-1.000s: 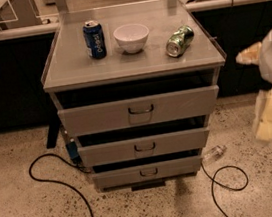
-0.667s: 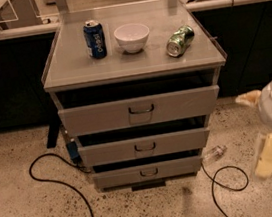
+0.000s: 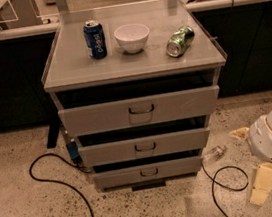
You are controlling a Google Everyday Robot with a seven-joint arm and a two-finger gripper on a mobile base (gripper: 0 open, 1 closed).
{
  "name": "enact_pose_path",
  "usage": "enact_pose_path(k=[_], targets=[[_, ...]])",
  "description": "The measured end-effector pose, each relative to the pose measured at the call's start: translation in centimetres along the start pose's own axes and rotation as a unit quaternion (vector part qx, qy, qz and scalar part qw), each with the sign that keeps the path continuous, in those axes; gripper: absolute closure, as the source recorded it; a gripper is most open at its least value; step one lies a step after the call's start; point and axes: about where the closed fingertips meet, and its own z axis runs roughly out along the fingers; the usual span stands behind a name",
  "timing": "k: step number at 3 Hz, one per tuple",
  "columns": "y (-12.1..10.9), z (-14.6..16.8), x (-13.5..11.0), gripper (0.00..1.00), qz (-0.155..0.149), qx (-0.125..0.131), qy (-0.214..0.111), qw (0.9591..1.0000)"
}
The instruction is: Open bottom drawer
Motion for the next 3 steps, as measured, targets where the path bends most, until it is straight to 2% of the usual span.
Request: enact_pose_path(k=[1, 2, 3], targets=[[0.3, 1.3, 0.1, 0.00, -0.004, -0.020, -0.002, 0.9998], [1.7, 9.1, 0.5, 0.00, -0.012, -0.073, -0.019, 0.9971], [4.7, 21.5, 1.2, 0.00, -0.012, -0.144, -0.011, 0.9894]])
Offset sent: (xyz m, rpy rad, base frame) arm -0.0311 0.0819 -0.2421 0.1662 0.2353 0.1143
